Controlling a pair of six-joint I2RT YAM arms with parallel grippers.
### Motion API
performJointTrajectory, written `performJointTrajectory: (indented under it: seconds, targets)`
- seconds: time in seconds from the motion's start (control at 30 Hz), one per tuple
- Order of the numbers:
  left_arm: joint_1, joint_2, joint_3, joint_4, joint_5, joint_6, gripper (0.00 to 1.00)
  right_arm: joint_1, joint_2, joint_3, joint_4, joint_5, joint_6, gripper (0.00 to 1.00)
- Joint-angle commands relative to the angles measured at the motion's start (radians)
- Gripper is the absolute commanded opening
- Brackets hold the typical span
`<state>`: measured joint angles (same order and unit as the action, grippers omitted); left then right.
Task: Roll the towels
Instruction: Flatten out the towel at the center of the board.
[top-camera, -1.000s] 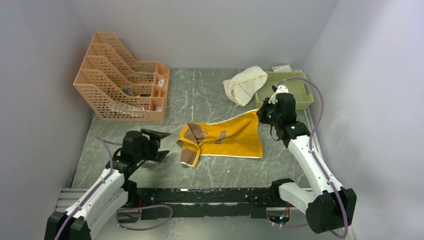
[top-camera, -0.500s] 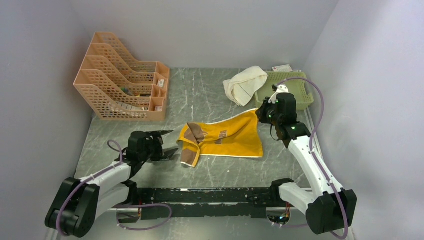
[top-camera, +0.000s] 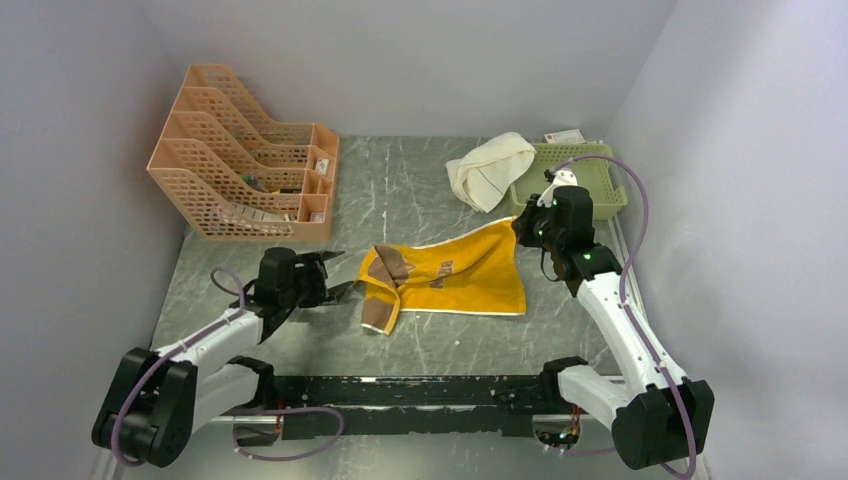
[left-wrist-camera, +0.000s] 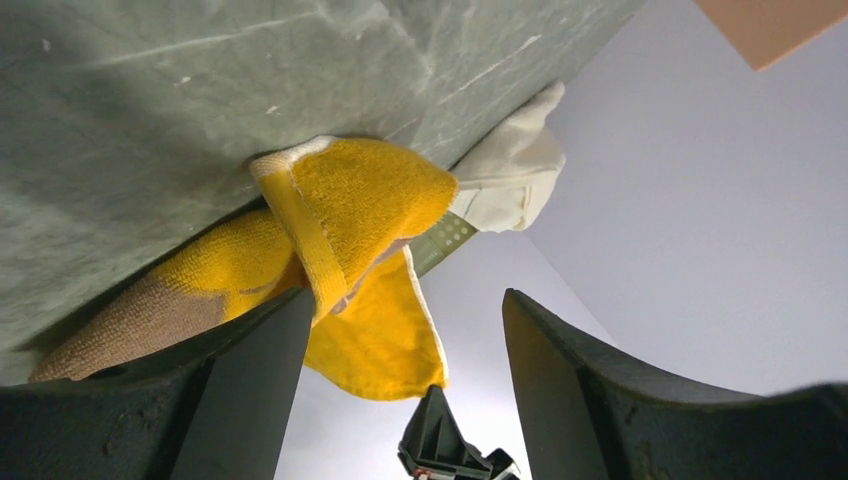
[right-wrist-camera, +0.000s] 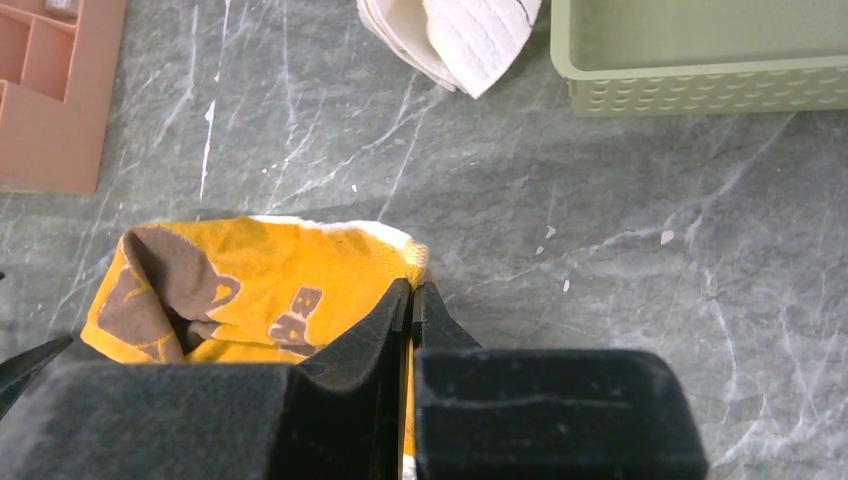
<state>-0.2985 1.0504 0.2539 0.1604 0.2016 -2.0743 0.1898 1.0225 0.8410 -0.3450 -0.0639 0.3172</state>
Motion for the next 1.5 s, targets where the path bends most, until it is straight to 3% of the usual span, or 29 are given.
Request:
performJointTrajectory:
  seconds: [0.0,0.17,0.43,0.93,1.2,1.33,1.47]
  targets:
    - [-0.015,0.039,0.055,-0.101,-0.018,0.041,0.81,-0.008,-0.024,0.006,0.021,0.005,-0.012,0.0]
    - [-0.017,0.113,0.161,-0.266,-0.016,0.127,0.79,-0.007,-0.032,0.006,0.017,0.012,-0.018,0.0]
    - [-0.043,0.188,0.256,-0.391,-0.071,0.17,0.76,-0.008,-0.043,0.0,0.016,0.02,-0.023,0.0]
    - [-0.105,0.34,0.259,-0.283,-0.091,0.124,0.7,-0.008,-0.061,-0.01,0.017,0.024,-0.035,0.0]
    - [-0.11,0.414,0.278,-0.228,-0.118,0.119,0.61,-0.007,-0.06,-0.013,0.022,0.018,-0.042,0.0]
    - [-0.109,0.426,0.272,-0.203,-0.131,0.112,0.48,-0.008,-0.059,-0.015,0.028,0.016,-0.045,0.0]
    - [-0.11,0.393,0.254,-0.142,-0.149,0.137,0.09,-0.007,-0.055,-0.014,0.032,0.012,-0.046,0.0]
